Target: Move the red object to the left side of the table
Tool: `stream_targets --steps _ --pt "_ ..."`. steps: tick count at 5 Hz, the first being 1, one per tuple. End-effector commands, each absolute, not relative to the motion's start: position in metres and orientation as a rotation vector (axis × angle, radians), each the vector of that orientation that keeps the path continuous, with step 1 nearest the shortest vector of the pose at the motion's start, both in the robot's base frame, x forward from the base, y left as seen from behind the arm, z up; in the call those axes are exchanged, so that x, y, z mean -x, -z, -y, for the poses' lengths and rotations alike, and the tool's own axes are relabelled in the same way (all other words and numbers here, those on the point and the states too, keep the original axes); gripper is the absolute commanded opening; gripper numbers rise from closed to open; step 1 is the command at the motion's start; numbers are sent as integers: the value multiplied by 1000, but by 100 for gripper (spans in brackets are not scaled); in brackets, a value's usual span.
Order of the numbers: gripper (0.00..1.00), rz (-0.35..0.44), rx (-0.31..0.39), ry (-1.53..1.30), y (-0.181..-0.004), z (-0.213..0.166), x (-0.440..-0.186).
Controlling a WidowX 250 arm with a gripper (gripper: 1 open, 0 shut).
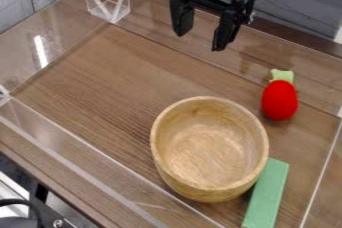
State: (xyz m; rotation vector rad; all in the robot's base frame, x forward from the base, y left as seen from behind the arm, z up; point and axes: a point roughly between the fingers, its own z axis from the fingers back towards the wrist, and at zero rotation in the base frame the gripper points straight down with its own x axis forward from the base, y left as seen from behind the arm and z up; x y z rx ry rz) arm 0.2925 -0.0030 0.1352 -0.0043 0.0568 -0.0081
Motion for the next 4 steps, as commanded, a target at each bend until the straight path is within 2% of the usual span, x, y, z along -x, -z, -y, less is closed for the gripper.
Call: stream_targets --steps 1,2,4 --pt "100 -88 11 3 -123 6 -290" --pt "100 -78 26 2 -111 34 -297" --pt "100 -52 56 23 -99 92 -316"
